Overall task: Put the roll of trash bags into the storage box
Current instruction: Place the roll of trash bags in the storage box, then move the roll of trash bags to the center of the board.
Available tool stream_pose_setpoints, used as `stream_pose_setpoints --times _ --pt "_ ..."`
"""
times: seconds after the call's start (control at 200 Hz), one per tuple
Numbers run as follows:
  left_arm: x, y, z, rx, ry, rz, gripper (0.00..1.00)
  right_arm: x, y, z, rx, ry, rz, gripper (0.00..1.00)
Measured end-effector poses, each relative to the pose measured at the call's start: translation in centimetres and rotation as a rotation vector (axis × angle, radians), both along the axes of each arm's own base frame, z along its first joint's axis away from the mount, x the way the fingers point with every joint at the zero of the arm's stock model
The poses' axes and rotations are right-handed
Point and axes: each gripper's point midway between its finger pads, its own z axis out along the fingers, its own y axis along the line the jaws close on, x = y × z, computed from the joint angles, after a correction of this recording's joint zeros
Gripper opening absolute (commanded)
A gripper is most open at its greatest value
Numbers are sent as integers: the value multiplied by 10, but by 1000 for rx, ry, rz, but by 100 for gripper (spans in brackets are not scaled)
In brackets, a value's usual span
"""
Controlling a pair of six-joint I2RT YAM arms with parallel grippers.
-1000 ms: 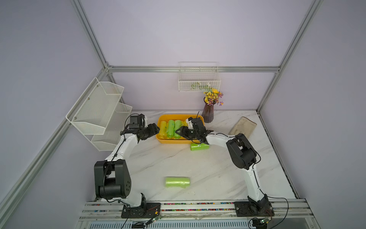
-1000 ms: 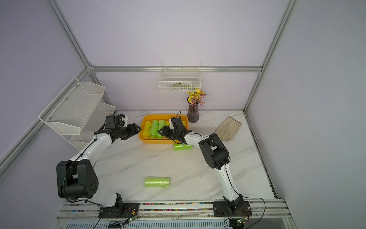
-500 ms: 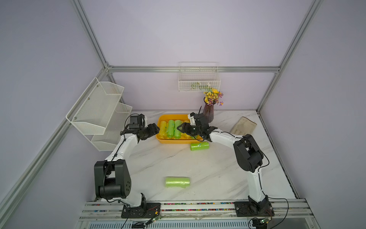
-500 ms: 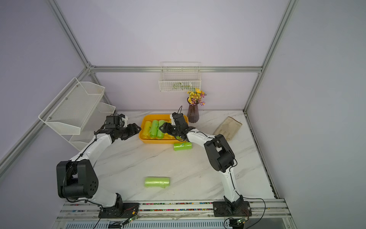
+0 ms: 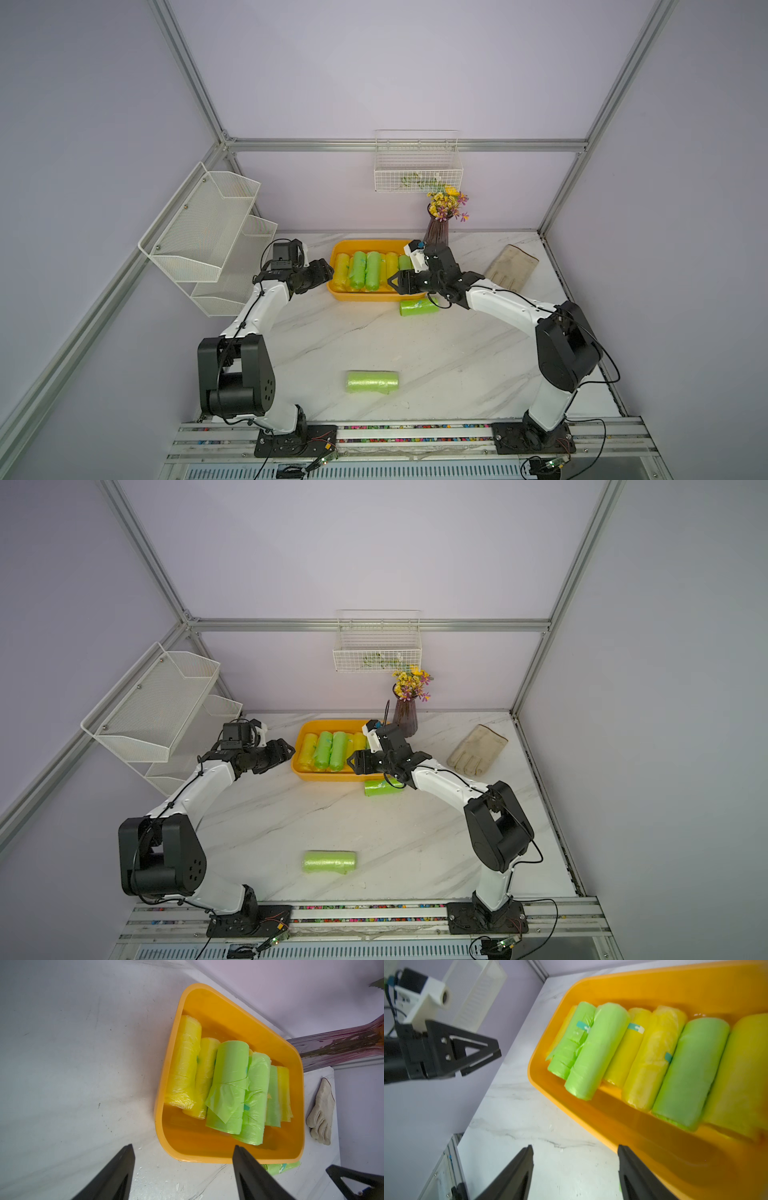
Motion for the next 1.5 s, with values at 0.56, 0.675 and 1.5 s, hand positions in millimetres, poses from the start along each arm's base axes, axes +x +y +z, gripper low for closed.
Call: stream_pose_setpoints --times 0.56,0.675,1.5 --pt "-11 1 -18 1 37 14 74 -191 28 -67 -376 -152 682 71" --pt "-12 1 -18 1 37 14 74 -208 37 -73 -427 -187 764 72" --pt "-8 0 -15 -4 19 9 74 -213 52 -114 -650 -210 854 36"
